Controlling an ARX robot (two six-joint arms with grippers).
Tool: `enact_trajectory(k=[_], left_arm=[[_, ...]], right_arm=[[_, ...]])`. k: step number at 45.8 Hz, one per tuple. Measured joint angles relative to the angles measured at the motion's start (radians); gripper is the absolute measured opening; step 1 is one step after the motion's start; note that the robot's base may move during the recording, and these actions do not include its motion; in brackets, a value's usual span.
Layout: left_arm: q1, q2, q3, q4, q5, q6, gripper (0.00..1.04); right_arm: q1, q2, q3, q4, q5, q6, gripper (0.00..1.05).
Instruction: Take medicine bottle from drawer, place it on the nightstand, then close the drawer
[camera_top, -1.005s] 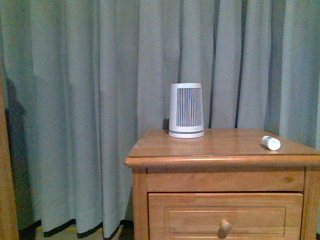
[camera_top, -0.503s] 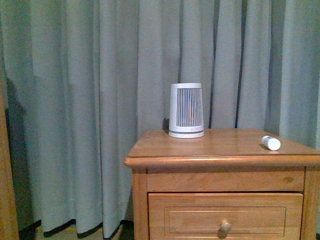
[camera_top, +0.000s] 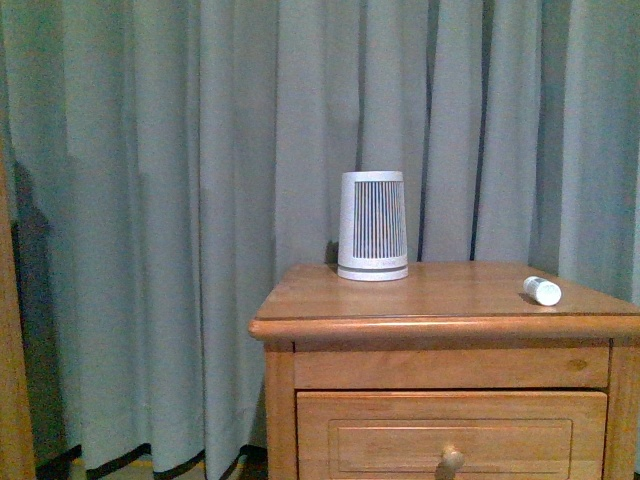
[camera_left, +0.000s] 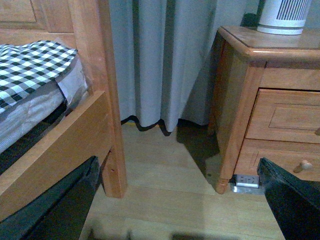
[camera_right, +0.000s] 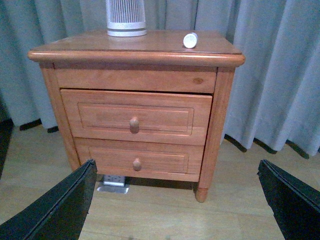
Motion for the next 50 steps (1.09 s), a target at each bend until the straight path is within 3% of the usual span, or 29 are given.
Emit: enact_trajectory(k=[50], left_arm=[[0.0,0.0,0.0,0.0,0.0,0.0,0.98]], right_arm=[[0.0,0.0,0.0,0.0,0.0,0.0,0.98]])
